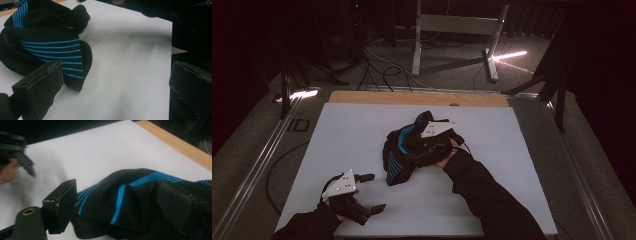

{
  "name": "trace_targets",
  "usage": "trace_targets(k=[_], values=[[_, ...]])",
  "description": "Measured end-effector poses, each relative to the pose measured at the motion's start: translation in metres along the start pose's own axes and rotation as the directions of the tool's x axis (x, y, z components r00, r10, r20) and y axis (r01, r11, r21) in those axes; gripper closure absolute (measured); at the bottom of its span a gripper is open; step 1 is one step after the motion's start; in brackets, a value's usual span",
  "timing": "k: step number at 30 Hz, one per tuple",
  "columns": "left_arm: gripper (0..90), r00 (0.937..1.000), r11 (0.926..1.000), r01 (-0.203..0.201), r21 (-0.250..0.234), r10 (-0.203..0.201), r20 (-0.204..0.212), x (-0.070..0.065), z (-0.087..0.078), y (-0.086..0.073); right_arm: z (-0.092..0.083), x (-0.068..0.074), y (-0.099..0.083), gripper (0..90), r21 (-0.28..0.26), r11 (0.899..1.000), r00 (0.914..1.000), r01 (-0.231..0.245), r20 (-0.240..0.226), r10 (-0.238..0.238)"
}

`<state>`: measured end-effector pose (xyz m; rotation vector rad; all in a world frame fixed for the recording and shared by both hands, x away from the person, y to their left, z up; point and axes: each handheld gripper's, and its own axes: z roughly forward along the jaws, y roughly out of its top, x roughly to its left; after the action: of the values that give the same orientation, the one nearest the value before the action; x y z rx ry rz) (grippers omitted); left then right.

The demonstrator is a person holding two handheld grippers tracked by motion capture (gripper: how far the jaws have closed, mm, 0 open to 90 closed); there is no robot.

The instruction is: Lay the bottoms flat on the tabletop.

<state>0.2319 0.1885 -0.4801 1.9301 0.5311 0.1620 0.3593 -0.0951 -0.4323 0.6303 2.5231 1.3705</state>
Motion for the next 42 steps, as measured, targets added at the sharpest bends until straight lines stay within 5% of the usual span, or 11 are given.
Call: trace_targets(k=[13,22,24,28,34,42], values=[[0.2,1.0000,1.0000,-0.003,0.003,0.003,0.003,0.000,0.001,0.000,0.038,-0.006,-0.010,29.1,0.065,0.995,0.9917,-0.070,0.112,0.062],[0.2,1.0000,1.0000,-0.001,0.002,0.001,0.004,0.000,0.001,0.000,0.052,-0.006,-0.019,63.1,0.150,0.987,0.9843,-0.058,0.173,0.032],[0.2,1.0000,1.0000,0.000,0.003,0.000,0.005,0.000,0.001,0.000,0.052,-0.007,-0.020,80.8,0.178,0.984,0.9849,-0.028,0.173,-0.004],[0.2,1.0000,1.0000,0.006,0.001,-0.006,0.005,0.000,0.002,0.000,0.045,-0.006,-0.019,88.6,0.167,0.985,0.9895,-0.049,0.143,0.025],[0.2,0.9999,0.9999,0.013,0.001,-0.013,0.000,0.001,0.002,0.000,0.020,-0.001,-0.017,89.1,0.137,0.991,0.9918,0.004,0.126,-0.021],[0.2,0.9966,0.9994,0.031,0.017,-0.029,-0.077,0.009,0.004,0.002,-0.042,0.006,-0.034,89.3,0.100,0.995,0.9852,0.008,0.169,-0.025]])
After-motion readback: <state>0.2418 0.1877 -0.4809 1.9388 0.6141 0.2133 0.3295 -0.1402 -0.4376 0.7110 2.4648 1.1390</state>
